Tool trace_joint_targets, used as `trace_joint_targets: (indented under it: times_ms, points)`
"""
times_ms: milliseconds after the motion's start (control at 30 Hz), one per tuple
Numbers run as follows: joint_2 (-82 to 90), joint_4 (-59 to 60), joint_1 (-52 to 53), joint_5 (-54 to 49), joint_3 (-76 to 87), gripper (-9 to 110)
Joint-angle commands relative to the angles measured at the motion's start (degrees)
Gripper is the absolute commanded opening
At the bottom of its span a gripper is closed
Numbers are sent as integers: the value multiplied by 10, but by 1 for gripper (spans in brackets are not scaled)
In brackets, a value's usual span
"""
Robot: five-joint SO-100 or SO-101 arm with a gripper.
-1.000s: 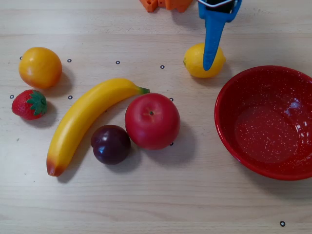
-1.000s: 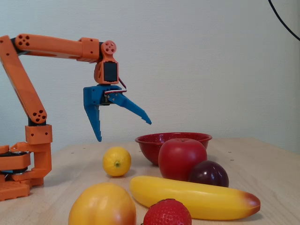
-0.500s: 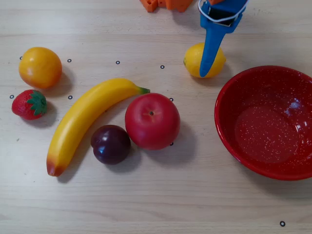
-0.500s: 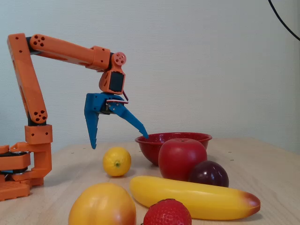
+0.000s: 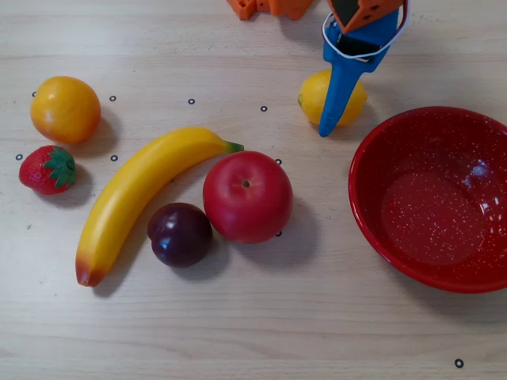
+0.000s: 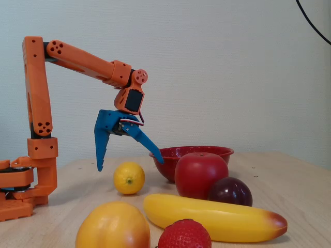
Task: Put the lemon in the red bowl.
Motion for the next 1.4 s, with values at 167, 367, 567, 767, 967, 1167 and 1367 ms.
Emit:
trace_joint_targets:
  times_ms: [167,367,567,767,967,1167,1367]
  points:
    - [-17,1,21,10,-48,61]
    - [-47,-5,18,11,-54,61]
    - [-79,-5,16,18,-65,61]
    - [-113,-7,17,22,-86,62]
    - [-131,-1,18,24,-98,62]
    - [-137,-1,19,19,-92,62]
    - [-145,-9,19,19,-92,62]
